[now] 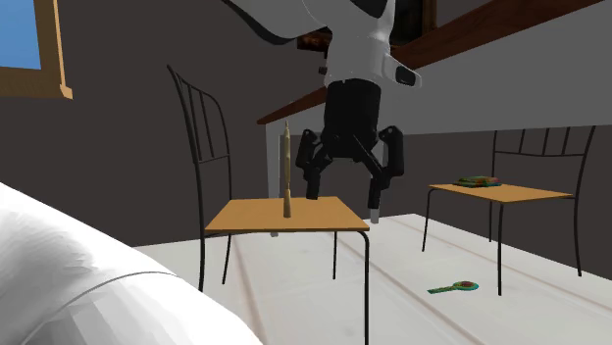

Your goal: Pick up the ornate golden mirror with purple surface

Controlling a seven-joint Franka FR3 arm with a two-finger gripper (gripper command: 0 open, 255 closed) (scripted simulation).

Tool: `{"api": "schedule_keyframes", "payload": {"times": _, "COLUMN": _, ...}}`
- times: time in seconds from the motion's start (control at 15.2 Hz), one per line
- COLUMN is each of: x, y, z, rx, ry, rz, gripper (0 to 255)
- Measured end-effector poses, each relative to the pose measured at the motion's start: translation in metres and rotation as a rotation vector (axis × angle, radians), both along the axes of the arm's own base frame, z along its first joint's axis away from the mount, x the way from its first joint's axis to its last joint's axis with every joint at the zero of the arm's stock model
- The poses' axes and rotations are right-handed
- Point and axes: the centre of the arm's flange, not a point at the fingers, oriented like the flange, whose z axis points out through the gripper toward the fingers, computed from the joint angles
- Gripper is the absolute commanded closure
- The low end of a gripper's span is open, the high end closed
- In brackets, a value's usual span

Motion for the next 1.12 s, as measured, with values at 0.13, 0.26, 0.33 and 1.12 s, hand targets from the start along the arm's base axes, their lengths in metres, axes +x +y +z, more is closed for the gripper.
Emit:
{"api": "schedule_keyframes", "payload": {"times": 0.13, "x": 0.003, "y": 0.002, "z": 0.0, "rx": 0.004, "ry": -0.01, "rz": 0.012, "gripper": 0}}
{"api": "schedule_keyframes", "payload": {"times": 0.26, "x": 0.016, "y": 0.013, "z": -0.001, "rx": 0.019, "ry": -0.045, "rz": 0.052, "gripper": 0}}
{"api": "schedule_keyframes", "payload": {"times": 0.33, "x": 0.023, "y": 0.019, "z": -0.002, "rx": 0.027, "ry": -0.066, "rz": 0.075, "gripper": 0}}
{"api": "schedule_keyframes", "payload": {"times": 1.12, "x": 0.099, "y": 0.11, "z": 0.003, "rx": 0.136, "ry": -0.334, "rz": 0.37, "gripper": 0}}
